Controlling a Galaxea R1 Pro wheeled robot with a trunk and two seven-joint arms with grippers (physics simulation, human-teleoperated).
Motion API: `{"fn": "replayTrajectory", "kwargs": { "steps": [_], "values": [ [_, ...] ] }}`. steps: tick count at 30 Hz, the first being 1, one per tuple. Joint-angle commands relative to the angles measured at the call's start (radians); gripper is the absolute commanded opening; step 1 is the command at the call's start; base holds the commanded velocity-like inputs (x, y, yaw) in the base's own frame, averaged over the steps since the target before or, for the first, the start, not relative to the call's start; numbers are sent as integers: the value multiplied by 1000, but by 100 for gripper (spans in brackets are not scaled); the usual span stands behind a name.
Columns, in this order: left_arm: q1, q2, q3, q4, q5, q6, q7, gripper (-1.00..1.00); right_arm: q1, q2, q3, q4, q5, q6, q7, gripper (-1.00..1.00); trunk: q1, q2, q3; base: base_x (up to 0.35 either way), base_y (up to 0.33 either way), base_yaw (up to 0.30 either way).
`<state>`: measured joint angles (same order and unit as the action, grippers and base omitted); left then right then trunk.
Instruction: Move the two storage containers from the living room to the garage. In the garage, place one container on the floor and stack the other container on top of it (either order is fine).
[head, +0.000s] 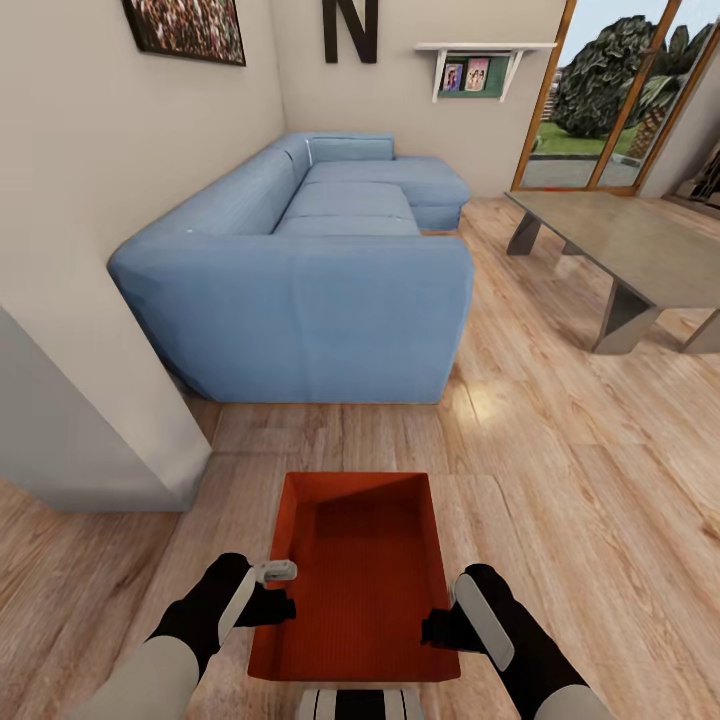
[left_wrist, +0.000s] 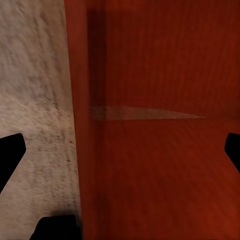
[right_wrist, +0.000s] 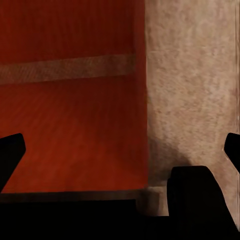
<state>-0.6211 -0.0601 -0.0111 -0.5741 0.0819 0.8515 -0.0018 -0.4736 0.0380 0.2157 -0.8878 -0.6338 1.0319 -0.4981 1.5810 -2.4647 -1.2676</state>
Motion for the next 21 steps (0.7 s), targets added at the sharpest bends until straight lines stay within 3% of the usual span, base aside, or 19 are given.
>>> {"fn": "replayTrajectory", "kwargs": {
  "steps": [1, 6, 10, 21],
  "values": [
    [0, 0, -1, -1, 8, 4, 3, 100, 0, -4, 2, -1, -11, 1, -11, 100, 0, 0, -1, 0, 0, 0],
    [0, 0, -1, -1, 9, 4, 3, 100, 0, -63, 1, -5, -10, -1, -10, 100, 0, 0, -1, 0, 0, 0],
    [0, 0, -1, -1, 9, 4, 3, 100, 0, -93, 1, -7, -10, -4, -10, 100, 0, 0, -1, 0, 0, 0],
    [0, 0, -1, -1, 9, 4, 3, 100, 0, -97, 3, -8, -10, -4, -10, 100, 0, 0, -1, 0, 0, 0]
  ]
}}
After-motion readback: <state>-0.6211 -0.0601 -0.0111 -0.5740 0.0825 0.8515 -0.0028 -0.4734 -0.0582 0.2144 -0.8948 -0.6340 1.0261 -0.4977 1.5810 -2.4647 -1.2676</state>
